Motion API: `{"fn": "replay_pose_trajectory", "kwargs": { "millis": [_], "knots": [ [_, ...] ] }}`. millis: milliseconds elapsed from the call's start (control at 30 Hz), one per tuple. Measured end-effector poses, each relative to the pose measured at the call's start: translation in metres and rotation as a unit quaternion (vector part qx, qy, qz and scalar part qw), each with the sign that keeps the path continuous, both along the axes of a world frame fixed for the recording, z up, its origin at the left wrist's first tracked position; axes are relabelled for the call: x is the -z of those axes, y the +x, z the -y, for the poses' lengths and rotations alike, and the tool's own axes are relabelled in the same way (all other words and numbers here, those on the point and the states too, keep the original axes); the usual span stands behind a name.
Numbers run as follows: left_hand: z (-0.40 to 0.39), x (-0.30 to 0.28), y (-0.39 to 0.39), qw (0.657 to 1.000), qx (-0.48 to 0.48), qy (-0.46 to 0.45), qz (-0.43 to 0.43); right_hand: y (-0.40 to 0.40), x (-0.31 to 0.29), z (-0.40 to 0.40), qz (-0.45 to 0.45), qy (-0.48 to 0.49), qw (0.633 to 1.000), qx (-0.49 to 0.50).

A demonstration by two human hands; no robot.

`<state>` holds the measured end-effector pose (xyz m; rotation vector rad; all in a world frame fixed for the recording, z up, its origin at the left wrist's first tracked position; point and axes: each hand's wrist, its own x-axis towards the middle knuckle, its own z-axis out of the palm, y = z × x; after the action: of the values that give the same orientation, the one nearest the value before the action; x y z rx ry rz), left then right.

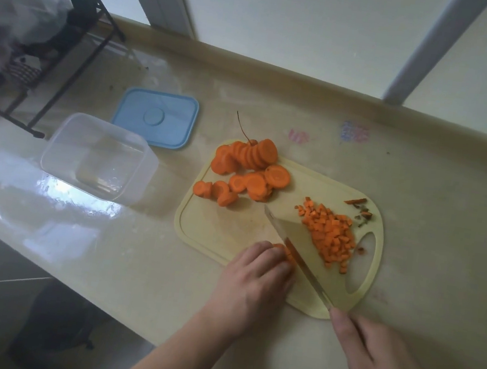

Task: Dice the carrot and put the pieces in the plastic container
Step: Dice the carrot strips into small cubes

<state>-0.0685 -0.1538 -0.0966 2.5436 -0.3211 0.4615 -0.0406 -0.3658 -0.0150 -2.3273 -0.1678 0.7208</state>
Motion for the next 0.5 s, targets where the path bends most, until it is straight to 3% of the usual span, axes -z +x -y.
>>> {"fn": "replay_pose_trajectory", "kwargs": {
  "millis": [400,500],
  "knots": [
    [-0.006,0.007,0.003,0.999,0.028,-0.021,-0.025,-0.011,0.000,0.016,-0.005,-0.047,0.998,0.033],
    [-0.006,0.010,0.003,0.999,0.031,-0.025,-0.023,-0.006,0.010,0.005,0.005,-0.044,0.999,-0.010]
  ]
}}
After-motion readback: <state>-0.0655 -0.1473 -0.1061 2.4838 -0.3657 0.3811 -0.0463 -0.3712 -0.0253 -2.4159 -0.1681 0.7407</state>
